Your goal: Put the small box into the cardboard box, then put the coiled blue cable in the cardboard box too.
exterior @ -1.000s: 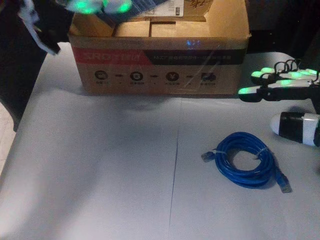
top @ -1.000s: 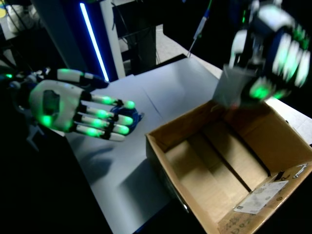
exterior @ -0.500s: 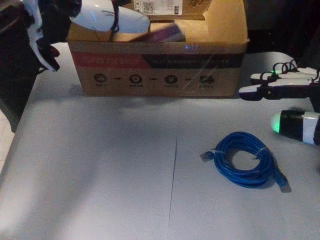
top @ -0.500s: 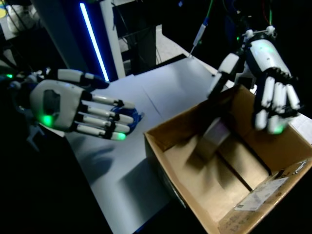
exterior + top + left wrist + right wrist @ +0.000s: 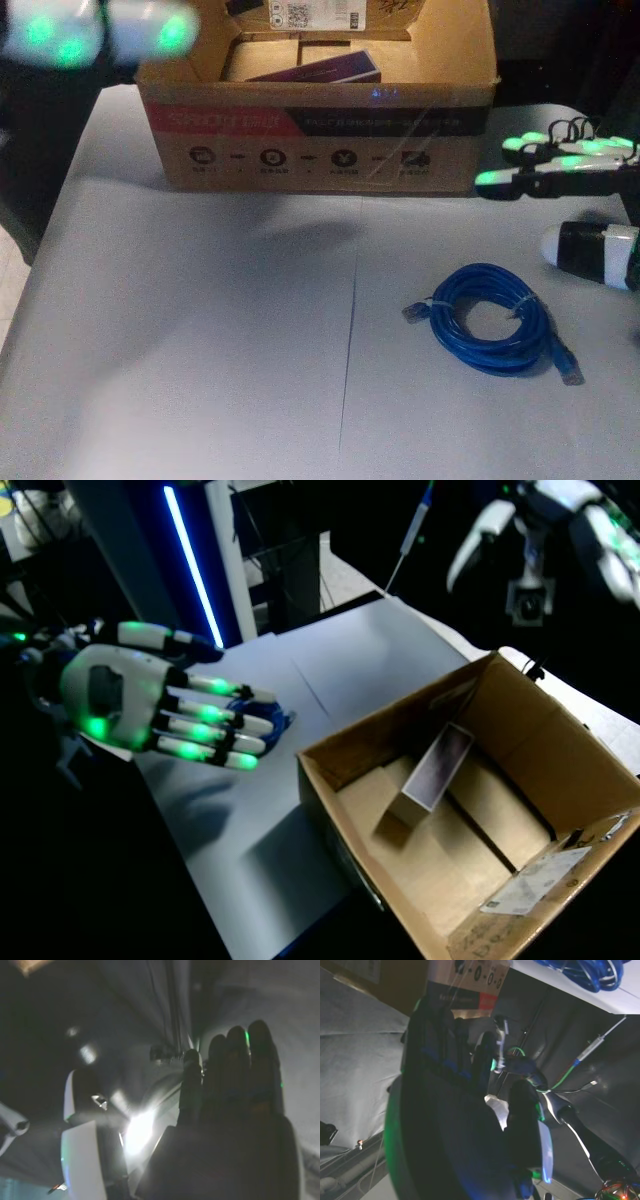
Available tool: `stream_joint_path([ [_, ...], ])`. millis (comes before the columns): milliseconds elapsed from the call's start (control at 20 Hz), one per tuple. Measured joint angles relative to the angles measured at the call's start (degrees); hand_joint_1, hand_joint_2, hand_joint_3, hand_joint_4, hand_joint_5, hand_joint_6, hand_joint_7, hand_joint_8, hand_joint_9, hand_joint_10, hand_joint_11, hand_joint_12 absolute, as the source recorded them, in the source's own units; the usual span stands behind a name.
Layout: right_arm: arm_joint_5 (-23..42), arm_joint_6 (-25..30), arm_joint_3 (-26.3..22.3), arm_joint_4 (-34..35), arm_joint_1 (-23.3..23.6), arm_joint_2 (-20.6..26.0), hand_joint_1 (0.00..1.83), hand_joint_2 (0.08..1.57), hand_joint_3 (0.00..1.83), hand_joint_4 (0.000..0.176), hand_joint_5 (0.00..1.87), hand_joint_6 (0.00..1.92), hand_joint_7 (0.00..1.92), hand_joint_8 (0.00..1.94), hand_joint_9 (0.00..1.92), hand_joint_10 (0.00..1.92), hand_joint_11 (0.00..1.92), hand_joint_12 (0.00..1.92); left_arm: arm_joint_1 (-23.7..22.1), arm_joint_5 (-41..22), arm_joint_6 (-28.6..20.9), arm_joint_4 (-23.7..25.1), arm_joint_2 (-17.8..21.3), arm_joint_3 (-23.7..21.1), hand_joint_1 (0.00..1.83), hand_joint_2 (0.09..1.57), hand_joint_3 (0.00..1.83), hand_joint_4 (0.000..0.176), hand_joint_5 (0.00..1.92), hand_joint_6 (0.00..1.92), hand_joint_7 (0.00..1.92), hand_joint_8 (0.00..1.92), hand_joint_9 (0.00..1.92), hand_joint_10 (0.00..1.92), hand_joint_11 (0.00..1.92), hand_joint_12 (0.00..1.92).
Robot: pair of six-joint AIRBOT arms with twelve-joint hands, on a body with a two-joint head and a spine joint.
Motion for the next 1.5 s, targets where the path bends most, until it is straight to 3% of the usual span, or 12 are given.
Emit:
stream_joint_path([
  [100, 0.1, 0.5, -0.2, 0.1, 0.0, 0.7, 0.46, 1.26, 0.0, 0.159, 0.42, 0.0, 0.18, 0.0, 0.1, 0.0, 0.0, 0.21, 5.2, -1.9, 0.2, -1.2, 2.3, -3.0, 0.7, 0.79, 0.0, 0.176, 0.24, 0.0, 0.17, 0.0, 0.09, 0.01, 0.0, 0.0],
  [150, 0.1, 0.9, -0.4, 0.1, 0.0, 1.1, 0.5, 1.22, 0.0, 0.167, 0.41, 0.0, 0.18, 0.0, 0.1, 0.0, 0.0, 0.21, 9.7, -4.5, 1.0, -2.4, 3.9, -5.9, 0.66, 0.76, 0.0, 0.159, 0.23, 0.0, 0.16, 0.0, 0.12, 0.01, 0.06, 0.03],
  [250, 0.1, 0.9, -0.7, 0.0, 0.0, 1.2, 0.56, 1.13, 0.0, 0.176, 0.35, 0.0, 0.16, 0.0, 0.12, 0.0, 0.0, 0.25, 16.2, -7.8, 3.6, -4.5, 5.8, -10.1, 0.6, 0.74, 0.0, 0.168, 0.18, 0.0, 0.1, 0.0, 0.04, 0.0, 0.12, 0.06],
  [300, 0.0, 0.9, -0.9, -0.5, 0.0, 1.2, 0.59, 1.09, 0.0, 0.176, 0.3, 0.0, 0.15, 0.0, 0.12, 0.0, 0.0, 0.27, 19.8, -9.4, 5.4, -5.8, 6.7, -12.4, 0.61, 0.74, 0.0, 0.162, 0.17, 0.0, 0.08, 0.0, 0.01, 0.0, 0.06, 0.04],
  [350, 0.1, 1.2, -1.1, -1.4, 0.0, 1.1, 0.61, 1.03, 0.0, 0.176, 0.25, 0.0, 0.13, 0.0, 0.11, 0.0, 0.0, 0.23, 22.8, -10.8, 6.8, -7.5, 7.3, -14.1, 0.62, 0.75, 0.0, 0.145, 0.14, 0.0, 0.05, 0.0, 0.0, 0.0, 0.0, 0.02],
  [400, 0.2, 2.0, -1.1, -2.0, 0.0, 0.7, 0.67, 0.98, 0.0, 0.176, 0.19, 0.0, 0.1, 0.0, 0.11, 0.0, 0.0, 0.18, 25.4, -13.2, 8.0, -9.9, 7.6, -15.3, 0.59, 0.75, 0.0, 0.168, 0.14, 0.0, 0.05, 0.0, 0.0, 0.0, 0.0, 0.0],
  [450, 0.1, 2.9, -1.1, -2.9, 0.0, -0.5, 0.72, 0.93, 0.0, 0.176, 0.14, 0.0, 0.08, 0.0, 0.13, 0.01, 0.0, 0.22, 29.9, -17.2, 8.5, -13.8, 7.8, -17.0, 0.62, 0.76, 0.0, 0.176, 0.14, 0.0, 0.03, 0.0, 0.0, 0.0, 0.01, 0.0],
  [600, -1.8, 3.0, -1.1, -4.0, 0.0, -2.3, 0.8, 0.83, 0.0, 0.176, 0.14, 0.01, 0.04, 0.0, 0.09, 0.0, 0.0, 0.31, 35.2, -20.8, 8.8, -16.1, 7.8, -19.1, 0.61, 0.75, 0.0, 0.176, 0.14, 0.0, 0.03, 0.0, 0.01, 0.0, 0.07, 0.03],
  [850, -6.3, 3.1, 0.0, -6.0, 0.0, -4.9, 0.91, 0.77, 0.0, 0.176, 0.09, 0.0, 0.01, 0.0, 0.07, 0.0, 0.0, 0.4, 36.2, -21.6, 8.7, -17.2, 5.8, -19.3, 0.6, 0.76, 0.01, 0.176, 0.11, 0.0, 0.01, 0.0, 0.0, 0.0, 0.05, 0.03],
  [1300, -17.3, 3.1, 5.0, -11.8, 6.0, -8.5, 1.1, 0.82, 0.0, 0.176, 0.22, 0.0, 0.03, 0.0, 0.06, 0.0, 0.0, 0.17, 36.2, -21.2, 8.7, -17.0, 5.8, -19.3, 0.63, 0.81, 0.01, 0.176, 0.1, 0.0, 0.03, 0.0, 0.0, 0.0, 0.03, 0.01],
  [1500, -21.0, 3.1, 6.7, -14.4, 6.7, -9.7, 1.12, 0.84, 0.0, 0.176, 0.26, 0.0, 0.06, 0.0, 0.09, 0.0, 0.0, 0.29, 36.2, -21.0, 8.5, -16.8, 5.6, -19.3, 0.6, 0.82, 0.01, 0.176, 0.1, 0.0, 0.02, 0.0, 0.0, 0.0, 0.04, 0.01],
])
